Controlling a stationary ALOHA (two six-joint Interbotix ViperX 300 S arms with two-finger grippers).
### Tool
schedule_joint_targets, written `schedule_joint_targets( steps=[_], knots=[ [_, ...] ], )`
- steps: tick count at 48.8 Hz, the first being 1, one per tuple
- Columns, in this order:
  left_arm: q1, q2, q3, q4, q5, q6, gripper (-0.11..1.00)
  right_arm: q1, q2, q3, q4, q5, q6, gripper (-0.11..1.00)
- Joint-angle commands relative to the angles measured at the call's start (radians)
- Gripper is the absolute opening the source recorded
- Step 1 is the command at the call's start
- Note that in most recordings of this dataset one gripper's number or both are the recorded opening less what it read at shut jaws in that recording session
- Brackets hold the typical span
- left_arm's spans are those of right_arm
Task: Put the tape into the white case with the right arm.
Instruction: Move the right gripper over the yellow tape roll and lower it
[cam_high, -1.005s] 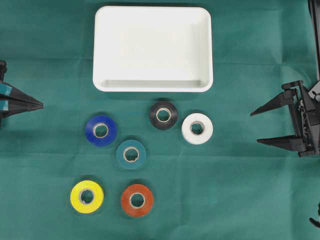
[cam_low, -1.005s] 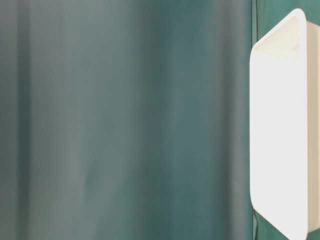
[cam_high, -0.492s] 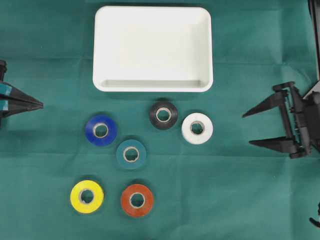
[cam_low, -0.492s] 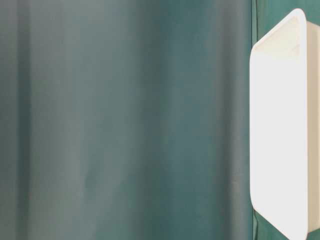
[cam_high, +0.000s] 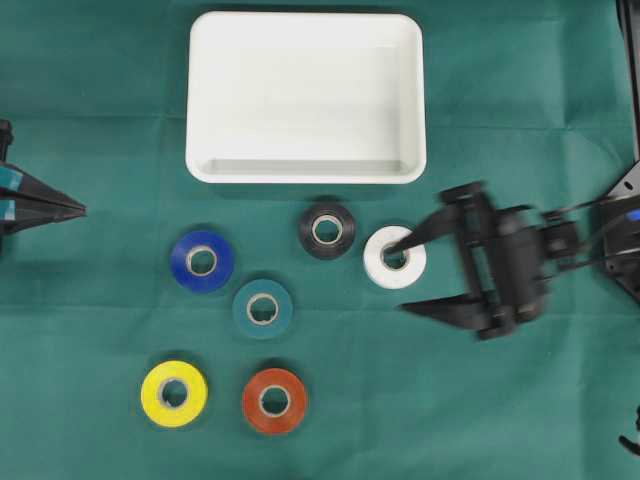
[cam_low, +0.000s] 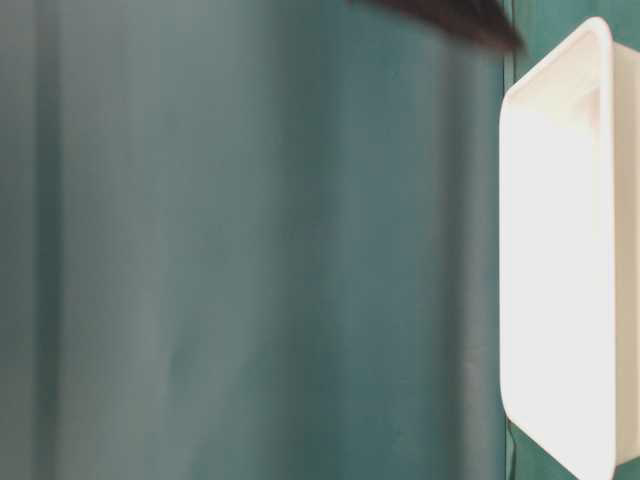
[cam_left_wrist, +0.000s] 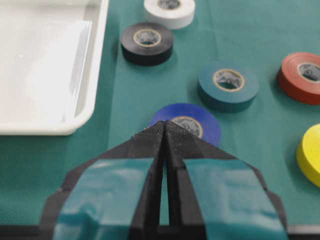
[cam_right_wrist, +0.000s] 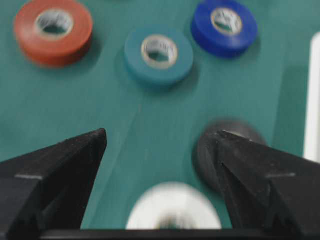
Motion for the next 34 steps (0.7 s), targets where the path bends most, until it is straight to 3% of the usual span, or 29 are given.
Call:
schedule_joint_targets(
  steps=[1,18,34],
  knots=[
    [-0.002,-0.002,-0.017,0.0,-0.006,0.002,0.0,0.003,0.077,-0.1,-0.002,-0.014,0.002,0.5],
    [0.006,-0.071,0.005,0.0,0.0,0.006,0.0,0.017,0.334,-0.387,-0.002,-0.02,0.002,0.5],
    [0.015,-0.106,0.021,0.0,0.005,0.005,0.0,0.034,0.495,-0.612,-0.002,0.005,0.026,0.51]
  ],
)
